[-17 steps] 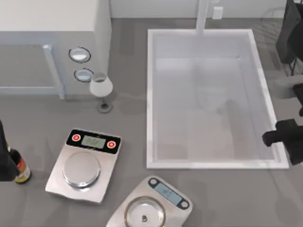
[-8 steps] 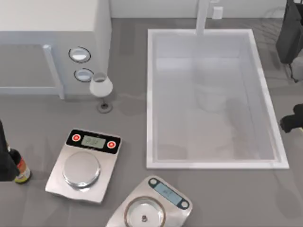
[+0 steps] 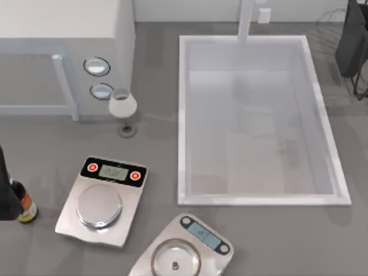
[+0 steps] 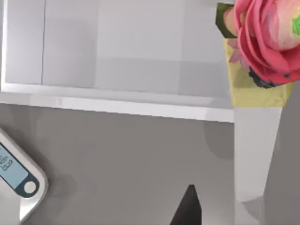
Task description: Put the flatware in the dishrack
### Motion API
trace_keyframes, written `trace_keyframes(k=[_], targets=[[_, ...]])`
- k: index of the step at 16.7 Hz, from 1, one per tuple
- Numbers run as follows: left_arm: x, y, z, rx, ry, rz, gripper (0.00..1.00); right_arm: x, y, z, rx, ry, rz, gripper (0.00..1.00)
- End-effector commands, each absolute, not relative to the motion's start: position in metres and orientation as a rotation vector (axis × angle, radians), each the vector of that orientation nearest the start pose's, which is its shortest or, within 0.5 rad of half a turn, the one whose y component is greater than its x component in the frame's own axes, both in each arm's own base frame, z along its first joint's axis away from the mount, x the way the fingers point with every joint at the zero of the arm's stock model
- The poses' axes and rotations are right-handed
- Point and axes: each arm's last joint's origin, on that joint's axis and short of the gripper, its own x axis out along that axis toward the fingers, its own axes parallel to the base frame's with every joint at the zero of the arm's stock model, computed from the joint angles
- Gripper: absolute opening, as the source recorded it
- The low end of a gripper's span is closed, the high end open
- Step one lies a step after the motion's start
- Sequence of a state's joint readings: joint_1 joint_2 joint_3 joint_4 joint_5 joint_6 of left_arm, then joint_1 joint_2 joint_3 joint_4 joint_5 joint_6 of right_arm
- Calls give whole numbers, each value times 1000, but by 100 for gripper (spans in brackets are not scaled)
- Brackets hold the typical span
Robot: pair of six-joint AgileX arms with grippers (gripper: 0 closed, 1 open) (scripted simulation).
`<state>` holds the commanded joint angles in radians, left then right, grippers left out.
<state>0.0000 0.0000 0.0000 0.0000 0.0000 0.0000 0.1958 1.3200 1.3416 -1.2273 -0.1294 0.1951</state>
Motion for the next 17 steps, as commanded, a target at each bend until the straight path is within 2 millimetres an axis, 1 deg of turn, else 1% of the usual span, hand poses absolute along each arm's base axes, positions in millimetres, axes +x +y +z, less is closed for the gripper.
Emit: trace_keyframes(k=[3,5,7,10,12,14,16,17], targets=[[106,-1,160,0,0,0,100,245,14,341,245,967,158,0],[106,-1,160,0,0,0,100,247,-17,352,277,761,139,0],[106,-1,160,0,0,0,100,242,-46,366,263,547,112,0],[106,-1,160,0,0,0,100,220,-81,391,173,262,62,0],[106,-1,160,0,0,0,100,202,-96,405,96,125,29,0],[106,-1,160,0,0,0,100,187,-103,414,34,40,3,0],[106,-1,160,0,0,0,100,179,-106,419,2,2,-9,0],[106,-1,160,0,0,0,100,179,-106,419,0,0,-10,0]])
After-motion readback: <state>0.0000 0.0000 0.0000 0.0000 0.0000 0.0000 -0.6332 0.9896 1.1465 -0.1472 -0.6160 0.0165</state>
